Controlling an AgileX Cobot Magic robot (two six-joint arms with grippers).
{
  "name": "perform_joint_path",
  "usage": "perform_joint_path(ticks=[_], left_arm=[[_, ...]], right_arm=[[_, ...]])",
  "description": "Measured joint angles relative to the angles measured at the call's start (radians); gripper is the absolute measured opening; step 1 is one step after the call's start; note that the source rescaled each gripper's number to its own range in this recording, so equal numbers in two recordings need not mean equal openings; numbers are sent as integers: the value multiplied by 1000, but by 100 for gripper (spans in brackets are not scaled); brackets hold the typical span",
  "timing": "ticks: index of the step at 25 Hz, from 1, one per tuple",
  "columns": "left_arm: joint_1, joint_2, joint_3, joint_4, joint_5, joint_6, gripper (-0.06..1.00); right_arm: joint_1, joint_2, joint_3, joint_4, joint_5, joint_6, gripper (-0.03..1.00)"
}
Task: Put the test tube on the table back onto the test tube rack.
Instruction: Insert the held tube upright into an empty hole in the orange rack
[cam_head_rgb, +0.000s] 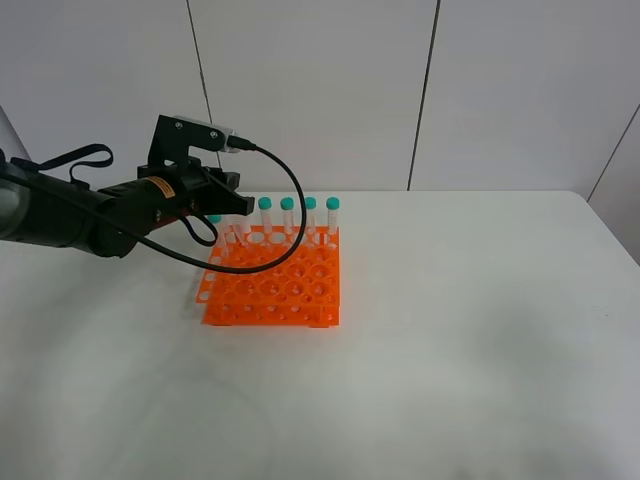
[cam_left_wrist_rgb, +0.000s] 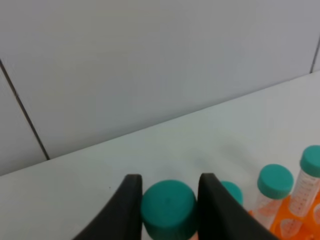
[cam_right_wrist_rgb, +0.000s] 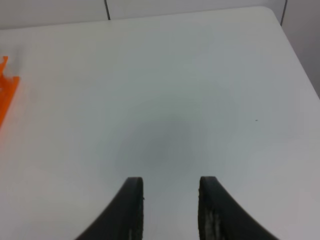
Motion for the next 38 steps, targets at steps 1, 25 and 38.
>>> perform_joint_path(ticks=[1, 25, 38], left_arm=[[0, 1, 0, 0, -8, -2, 46], [0, 66, 0, 0, -63, 3, 46], [0, 116, 0, 0, -72, 15, 46]], right_arm=[[0, 0, 0, 0, 0, 0, 38], [0, 0, 0, 1, 0, 0, 38], [0, 0, 0, 1, 0, 0, 38]])
